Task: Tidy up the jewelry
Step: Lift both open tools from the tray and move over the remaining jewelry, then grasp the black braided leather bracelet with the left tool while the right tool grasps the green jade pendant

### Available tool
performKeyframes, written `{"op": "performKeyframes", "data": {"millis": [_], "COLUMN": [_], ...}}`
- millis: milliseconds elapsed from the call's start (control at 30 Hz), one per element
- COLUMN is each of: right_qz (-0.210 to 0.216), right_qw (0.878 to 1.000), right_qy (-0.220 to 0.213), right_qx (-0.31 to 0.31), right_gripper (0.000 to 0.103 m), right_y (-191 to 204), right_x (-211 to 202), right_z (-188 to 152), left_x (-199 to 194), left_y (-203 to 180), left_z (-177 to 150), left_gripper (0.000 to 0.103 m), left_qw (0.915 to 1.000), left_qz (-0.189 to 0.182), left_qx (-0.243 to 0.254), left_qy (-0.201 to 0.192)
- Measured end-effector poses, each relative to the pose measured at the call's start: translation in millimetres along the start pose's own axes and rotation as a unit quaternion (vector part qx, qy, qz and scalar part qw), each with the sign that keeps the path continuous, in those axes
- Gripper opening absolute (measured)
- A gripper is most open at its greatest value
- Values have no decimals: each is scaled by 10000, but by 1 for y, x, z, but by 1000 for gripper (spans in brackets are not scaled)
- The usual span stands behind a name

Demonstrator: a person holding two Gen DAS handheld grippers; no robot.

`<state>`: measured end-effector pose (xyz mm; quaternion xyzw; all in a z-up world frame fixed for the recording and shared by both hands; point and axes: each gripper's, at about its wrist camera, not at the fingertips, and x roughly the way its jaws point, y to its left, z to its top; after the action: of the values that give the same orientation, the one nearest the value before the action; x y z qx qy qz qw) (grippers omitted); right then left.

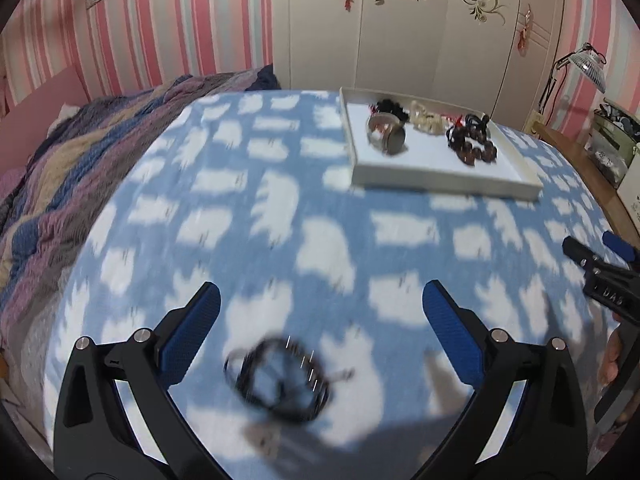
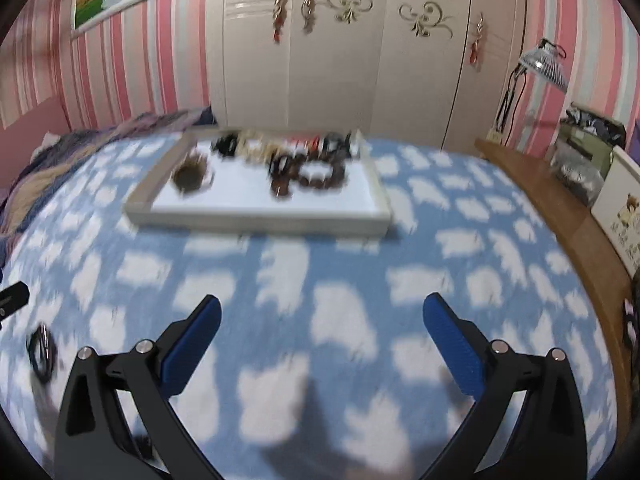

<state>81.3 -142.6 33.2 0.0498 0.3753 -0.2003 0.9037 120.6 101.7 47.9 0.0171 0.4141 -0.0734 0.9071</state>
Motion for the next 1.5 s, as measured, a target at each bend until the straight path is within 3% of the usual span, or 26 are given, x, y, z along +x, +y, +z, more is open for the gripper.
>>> {"op": "performKeyframes", "data": {"millis": [133,267,567,633,767,833,1000,1367,1500], "right_qz": [225,461,767,794,898,920,958,1168,1198], "right_qw": [9990,9978,9926,9905,9858,9839,9802,9768,9765], "right_qy": [121,284,336,447,667,755,1045,1265,1301], "right_qx": [-357,-377,-881,-1031,-1252,-1334,-1381,-1274,-1235], "right_gripper": [101,101,99,88,79,67,48,26,22], "right_y": [23,36,69,77,91,95,102,108,109], "right_x": [-10,-14,-35,-35,-35,-33,-19,-8,-4], "right_z": [-39,-55,-66,-69,-70,-69,-67,-62,-60], "left_x": [-3,5,12,12,13,15,27,40,44], "left_y": [7,21,38,42,50,54,63,61,61], "left_z": [-46,-73,-72,-69,-63,-60,-57,-53,-51], "left_gripper": [100,100,100,99,92,88,78,78,68], "left_qw": [9999,9991,9987,9985,9984,9982,9966,9960,9959], "left_qz": [4,18,-109,-112,-137,-182,-336,-439,-434], "left_qx": [30,-129,-188,-203,-220,-223,-343,-283,-270], "left_qy": [128,395,469,490,510,521,670,729,745]}}
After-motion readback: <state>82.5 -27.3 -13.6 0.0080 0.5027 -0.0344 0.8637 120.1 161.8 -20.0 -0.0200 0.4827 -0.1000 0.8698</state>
